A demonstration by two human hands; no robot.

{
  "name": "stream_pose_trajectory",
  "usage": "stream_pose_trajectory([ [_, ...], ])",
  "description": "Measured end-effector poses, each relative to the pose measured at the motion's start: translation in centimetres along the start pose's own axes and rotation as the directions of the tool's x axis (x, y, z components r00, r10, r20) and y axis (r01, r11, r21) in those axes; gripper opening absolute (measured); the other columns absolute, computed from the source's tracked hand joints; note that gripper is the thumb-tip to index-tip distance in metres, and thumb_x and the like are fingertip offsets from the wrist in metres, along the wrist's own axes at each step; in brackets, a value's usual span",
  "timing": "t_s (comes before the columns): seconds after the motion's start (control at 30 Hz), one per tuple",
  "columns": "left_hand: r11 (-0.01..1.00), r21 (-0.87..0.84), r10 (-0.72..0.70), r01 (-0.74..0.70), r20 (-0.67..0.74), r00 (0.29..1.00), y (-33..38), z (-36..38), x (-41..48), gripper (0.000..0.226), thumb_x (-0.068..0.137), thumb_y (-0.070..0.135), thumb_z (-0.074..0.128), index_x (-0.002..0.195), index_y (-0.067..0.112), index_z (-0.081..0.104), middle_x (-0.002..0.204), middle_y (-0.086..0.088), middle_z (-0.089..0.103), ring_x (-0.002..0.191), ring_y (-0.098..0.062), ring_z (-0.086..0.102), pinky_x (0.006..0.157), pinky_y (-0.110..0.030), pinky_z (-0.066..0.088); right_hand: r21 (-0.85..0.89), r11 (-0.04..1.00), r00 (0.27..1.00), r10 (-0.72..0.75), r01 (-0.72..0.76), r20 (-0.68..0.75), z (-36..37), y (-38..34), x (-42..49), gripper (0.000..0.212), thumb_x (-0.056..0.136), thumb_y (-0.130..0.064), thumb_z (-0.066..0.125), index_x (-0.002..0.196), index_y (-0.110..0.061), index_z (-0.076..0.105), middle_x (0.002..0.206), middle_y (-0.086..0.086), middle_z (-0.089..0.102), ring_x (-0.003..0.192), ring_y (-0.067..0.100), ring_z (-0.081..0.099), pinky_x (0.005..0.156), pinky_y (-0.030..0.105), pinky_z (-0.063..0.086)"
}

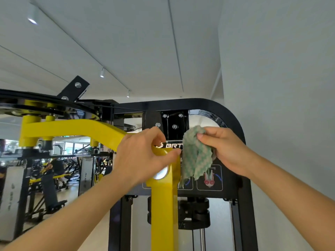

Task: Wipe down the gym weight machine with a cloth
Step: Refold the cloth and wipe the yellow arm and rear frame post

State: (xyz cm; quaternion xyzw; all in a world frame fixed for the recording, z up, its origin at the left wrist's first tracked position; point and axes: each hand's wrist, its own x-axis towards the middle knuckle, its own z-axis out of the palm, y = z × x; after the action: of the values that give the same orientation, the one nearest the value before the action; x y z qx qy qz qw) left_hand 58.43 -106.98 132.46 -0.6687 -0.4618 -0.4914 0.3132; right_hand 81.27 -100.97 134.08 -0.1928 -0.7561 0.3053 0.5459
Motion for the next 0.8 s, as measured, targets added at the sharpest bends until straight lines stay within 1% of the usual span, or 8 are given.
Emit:
stream_pose_trajectory([
  [0.13,0.924,-0.332,-0.081,0.187,0.307,0.948,-0.4,-1.4,5.4,0.047,0.082,0.059,0.072,0.121,0.034,0.063,0.11,0.015,0.066,0.097,-0.004,0.063,0.085,-0.033,0.056,0.067,0.997,0.997,0.028,-0.032,0.07,1.0,-3.5,3.9,0.025,0.101,-0.01,0.052,0.118,-0.007,0.069,0.117,0.017,0.071,0.115,0.034,0.066,0.102,0.05,0.051],
  [0.2,0.868,-0.421,-0.065,0.265,0.432,0.899,-1.0,-1.6,7.8,0.034,0.086,0.043,0.076,0.114,0.025,0.069,0.109,0.007,0.071,0.1,-0.012,0.068,0.087,-0.036,0.06,0.07,0.997,0.996,0.011,-0.018,0.09,1.6,-4.7,5.8,0.024,0.101,-0.01,0.052,0.118,-0.008,0.07,0.115,0.014,0.073,0.111,0.029,0.069,0.097,0.046,0.054],
  [0.3,0.849,-0.433,-0.075,0.304,0.471,0.879,-2.5,-1.5,10.6,0.017,0.087,0.027,0.078,0.09,0.01,0.075,0.092,-0.004,0.077,0.09,-0.018,0.073,0.079,-0.028,0.061,-0.016,1.0,1.0,0.004,-0.003,0.015,2.0,-5.8,8.2,0.021,0.1,-0.011,0.057,0.114,-0.012,0.072,0.102,0.001,0.076,0.094,0.011,0.07,0.08,0.029,0.052],
  [0.4,0.811,-0.452,-0.117,0.372,0.498,0.859,-4.5,-1.7,12.7,0.014,0.092,0.024,0.074,0.091,0.011,0.071,0.091,-0.008,0.078,0.082,-0.017,0.073,0.073,-0.027,0.06,-0.223,0.975,0.988,-0.019,-0.015,-0.151,1.7,-6.1,10.2,0.024,0.097,-0.011,0.062,0.118,-0.015,0.072,0.101,-0.002,0.071,0.089,0.013,0.06,0.069,0.023,0.042],
  [0.47,0.804,-0.446,-0.153,0.393,0.483,0.862,-5.9,-1.7,14.1,0.01,0.094,0.021,0.071,0.094,0.011,0.069,0.091,-0.01,0.077,0.079,-0.019,0.073,0.07,-0.029,0.062,-0.271,0.962,0.972,-0.023,-0.043,-0.235,1.5,-6.0,11.2,0.022,0.094,-0.005,0.064,0.114,-0.011,0.073,0.094,0.004,0.068,0.077,0.015,0.054,0.062,0.024,0.039],
  [0.53,0.835,-0.419,-0.159,0.358,0.438,0.885,-7.1,-1.5,15.6,0.007,0.093,0.016,0.071,0.096,0.011,0.068,0.094,-0.011,0.073,0.075,-0.02,0.069,0.062,-0.027,0.06,-0.288,0.956,0.963,-0.024,-0.057,-0.269,1.6,-5.6,12.2,0.022,0.09,0.003,0.066,0.109,-0.008,0.071,0.089,0.009,0.066,0.063,0.015,0.053,0.054,0.023,0.043],
  [0.67,0.924,-0.338,-0.039,0.181,0.389,0.92,-8.9,-0.7,18.4,0.01,0.096,0.006,0.063,0.092,0.015,0.065,0.102,-0.019,0.071,0.076,-0.023,0.063,0.074,-0.037,0.058,-0.429,0.903,0.934,-0.151,-0.003,-0.324,1.8,-4.7,14.3,0.025,0.085,0.016,0.062,0.091,-0.009,0.063,0.079,0.014,0.064,0.053,0.017,0.059,0.051,0.031,0.053],
  [0.8,0.988,-0.149,0.107,-0.049,0.407,0.907,-9.7,0.7,21.5,0.031,0.099,0.003,0.053,0.091,0.021,0.076,0.107,-0.005,0.07,0.092,-0.018,0.062,0.071,-0.023,0.048,-0.57,0.82,0.883,-0.309,0.059,-0.353,1.8,-4.3,16.5,0.031,0.083,0.021,0.051,0.077,-0.009,0.056,0.071,0.017,0.062,0.052,0.019,0.065,0.055,0.032,0.057],
])
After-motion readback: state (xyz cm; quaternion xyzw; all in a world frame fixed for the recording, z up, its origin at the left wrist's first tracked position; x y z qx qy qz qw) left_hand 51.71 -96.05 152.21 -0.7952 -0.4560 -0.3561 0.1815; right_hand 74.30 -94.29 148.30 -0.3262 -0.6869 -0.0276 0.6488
